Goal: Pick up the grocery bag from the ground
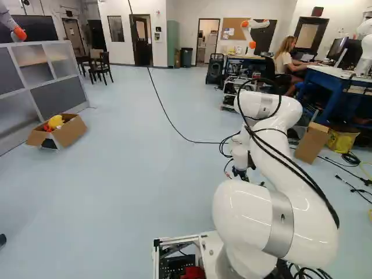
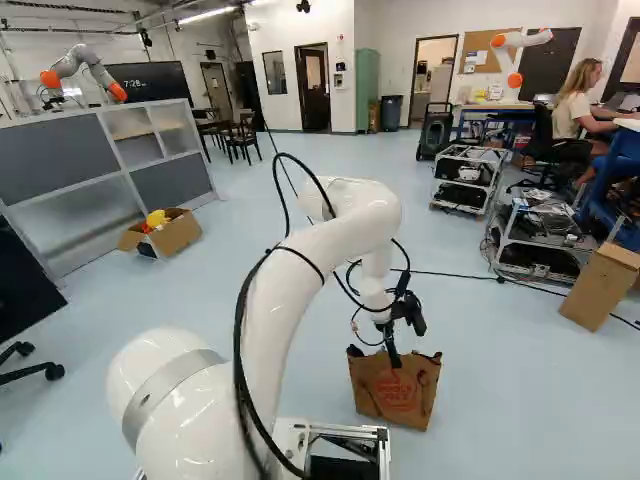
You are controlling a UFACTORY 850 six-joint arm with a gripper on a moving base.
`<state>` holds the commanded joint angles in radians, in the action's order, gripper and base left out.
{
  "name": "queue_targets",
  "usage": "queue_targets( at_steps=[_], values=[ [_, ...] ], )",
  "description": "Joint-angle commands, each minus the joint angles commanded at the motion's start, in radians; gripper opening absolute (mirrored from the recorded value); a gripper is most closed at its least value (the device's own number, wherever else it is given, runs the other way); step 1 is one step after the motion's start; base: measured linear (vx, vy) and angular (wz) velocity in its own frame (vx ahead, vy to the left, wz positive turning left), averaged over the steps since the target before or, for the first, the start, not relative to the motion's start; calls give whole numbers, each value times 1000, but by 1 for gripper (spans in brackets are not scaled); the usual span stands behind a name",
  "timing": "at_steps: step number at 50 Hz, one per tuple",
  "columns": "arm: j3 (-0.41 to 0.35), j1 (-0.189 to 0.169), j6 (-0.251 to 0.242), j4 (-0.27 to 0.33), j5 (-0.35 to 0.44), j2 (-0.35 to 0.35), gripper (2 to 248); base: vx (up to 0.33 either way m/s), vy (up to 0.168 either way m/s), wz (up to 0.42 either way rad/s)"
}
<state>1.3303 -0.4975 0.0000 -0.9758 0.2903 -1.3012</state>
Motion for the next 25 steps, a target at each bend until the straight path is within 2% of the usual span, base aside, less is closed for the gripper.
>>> queue_targets(
  at_steps=[25],
  values=[
    [81,0,0,0,0,-93,247,0,0,0]
  ],
)
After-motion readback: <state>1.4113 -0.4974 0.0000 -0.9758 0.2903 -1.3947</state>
